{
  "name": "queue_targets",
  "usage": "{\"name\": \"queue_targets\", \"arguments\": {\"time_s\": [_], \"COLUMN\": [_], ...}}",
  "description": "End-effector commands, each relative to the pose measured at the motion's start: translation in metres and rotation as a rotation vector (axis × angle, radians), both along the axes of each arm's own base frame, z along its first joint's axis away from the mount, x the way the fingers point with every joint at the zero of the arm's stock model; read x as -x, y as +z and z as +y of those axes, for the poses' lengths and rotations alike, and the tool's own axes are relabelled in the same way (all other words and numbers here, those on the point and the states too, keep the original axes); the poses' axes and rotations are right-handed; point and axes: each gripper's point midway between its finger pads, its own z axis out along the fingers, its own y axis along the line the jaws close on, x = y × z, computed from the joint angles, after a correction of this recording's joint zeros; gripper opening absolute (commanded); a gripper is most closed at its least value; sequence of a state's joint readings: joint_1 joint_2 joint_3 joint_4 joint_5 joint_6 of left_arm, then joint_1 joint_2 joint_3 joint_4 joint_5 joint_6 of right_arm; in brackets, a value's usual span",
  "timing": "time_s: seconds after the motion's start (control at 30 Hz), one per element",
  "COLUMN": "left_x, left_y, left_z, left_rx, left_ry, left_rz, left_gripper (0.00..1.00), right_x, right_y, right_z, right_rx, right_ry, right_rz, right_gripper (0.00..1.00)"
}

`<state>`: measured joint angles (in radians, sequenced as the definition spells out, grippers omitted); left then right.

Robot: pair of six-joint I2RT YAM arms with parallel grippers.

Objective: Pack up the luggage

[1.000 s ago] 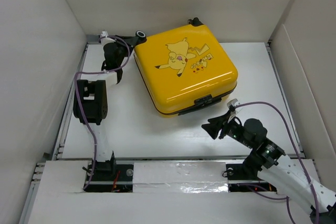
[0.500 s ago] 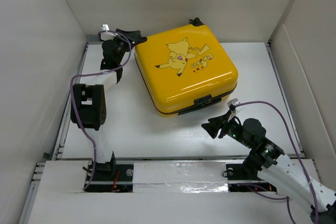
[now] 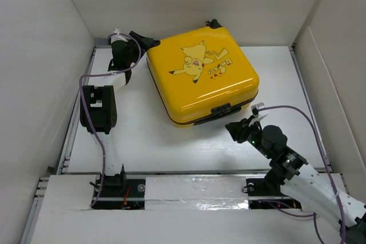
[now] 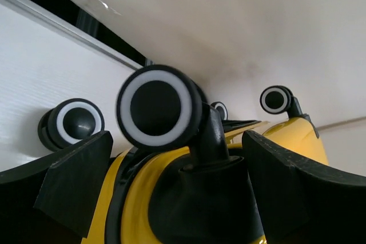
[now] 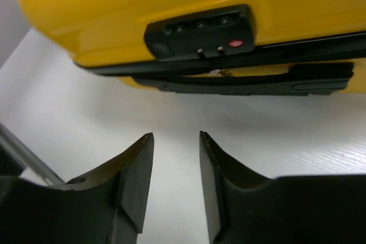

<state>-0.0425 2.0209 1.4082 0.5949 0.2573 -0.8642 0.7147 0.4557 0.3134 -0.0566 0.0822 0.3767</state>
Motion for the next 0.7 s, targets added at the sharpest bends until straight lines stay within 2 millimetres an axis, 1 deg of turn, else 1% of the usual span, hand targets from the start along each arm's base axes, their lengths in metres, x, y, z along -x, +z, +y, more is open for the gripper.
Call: {"name": "queue_targets", "arguments": {"time_s": [0.0, 0.03, 0.07, 0.1, 0.13, 0.17, 0.2, 0.23, 0.27, 0.3, 0.33, 0.37, 0.4, 0.43, 0.47, 0.5, 0.53, 0.57, 0.6, 0.63, 0.67], "left_x": [-0.003, 0.003, 0.009, 0.014, 0.028, 0.037, 0.043, 0.059, 0.067, 0.075, 0.089, 0.096, 0.102, 0.117, 0.122, 0.129, 0.140, 0.145, 0.150, 0.158, 0.161], "left_y": [0.027, 0.014, 0.035, 0.037, 0.015, 0.039, 0.038, 0.011, 0.027, 0.023, 0.000, 0.005, 0.000, -0.023, -0.021, -0.025, -0.041, -0.041, -0.046, -0.058, -0.060], "left_z": [-0.014, -0.013, -0.010, -0.003, 0.001, 0.005, 0.022, 0.026, 0.035, 0.037, 0.039, 0.040, 0.042, 0.043, 0.043, 0.038, 0.038, 0.032, 0.029, 0.026, 0.026], "left_rx": [-0.023, -0.020, -0.010, -0.006, 0.000, 0.030, 0.046, 0.063, 0.086, 0.118, 0.123, 0.132, 0.147, 0.153, 0.166, 0.175, 0.179, 0.179, 0.175, 0.165, 0.161], "left_ry": [-0.091, -0.083, -0.064, -0.018, 0.005, 0.034, 0.107, 0.133, 0.161, 0.179, 0.191, 0.201, 0.213, 0.221, 0.220, 0.210, 0.215, 0.201, 0.195, 0.192, 0.190], "left_rz": [-0.072, -0.046, -0.104, -0.116, -0.075, -0.132, -0.127, -0.071, -0.126, -0.118, -0.071, -0.095, -0.088, -0.045, -0.073, -0.068, -0.038, -0.047, -0.040, -0.013, -0.012], "left_gripper": [0.95, 0.95, 0.95, 0.95, 0.95, 0.95, 0.95, 0.95, 0.95, 0.95, 0.95, 0.95, 0.95, 0.94, 0.94, 0.94, 0.93, 0.93, 0.93, 0.92, 0.92], "right_x": [-0.023, -0.026, -0.031, -0.034, -0.039, -0.042, -0.046, -0.052, -0.058, -0.063, -0.069, -0.075, -0.082, -0.084, -0.092, -0.093, -0.098, -0.104, -0.107, -0.108, -0.111], "right_y": [0.030, 0.032, 0.045, 0.036, 0.035, 0.039, 0.037, 0.026, 0.029, 0.026, 0.012, 0.013, 0.015, 0.010, 0.006, 0.005, 0.004, 0.002, 0.001, -0.004, 0.003], "right_z": [-0.004, 0.000, 0.005, 0.012, 0.012, 0.016, 0.017, 0.020, 0.020, 0.019, 0.021, 0.021, 0.021, 0.024, 0.024, 0.028, 0.026, 0.026, 0.023, 0.020, 0.018], "right_rx": [-0.024, -0.021, -0.047, -0.025, -0.019, -0.023, -0.023, -0.007, -0.029, -0.026, -0.001, -0.005, -0.003, 0.009, 0.018, 0.020, 0.021, 0.019, 0.022, 0.031, 0.007], "right_ry": [-0.093, -0.073, -0.056, -0.033, -0.040, -0.037, -0.045, -0.051, -0.068, -0.075, -0.079, -0.087, -0.089, -0.080, -0.088, -0.074, -0.088, -0.104, -0.130, -0.147, -0.168], "right_rz": [-0.114, -0.132, -0.179, -0.162, -0.158, -0.166, -0.171, -0.153, -0.188, -0.188, -0.157, -0.163, -0.164, -0.154, -0.148, -0.157, -0.165, -0.171, -0.172, -0.168, -0.199], "right_gripper": [0.29, 0.23, 0.17, 0.13, 0.13, 0.15, 0.18, 0.29, 0.32, 0.37, 0.41, 0.43, 0.44, 0.45, 0.46, 0.46, 0.46, 0.46, 0.46, 0.47, 0.47]}}
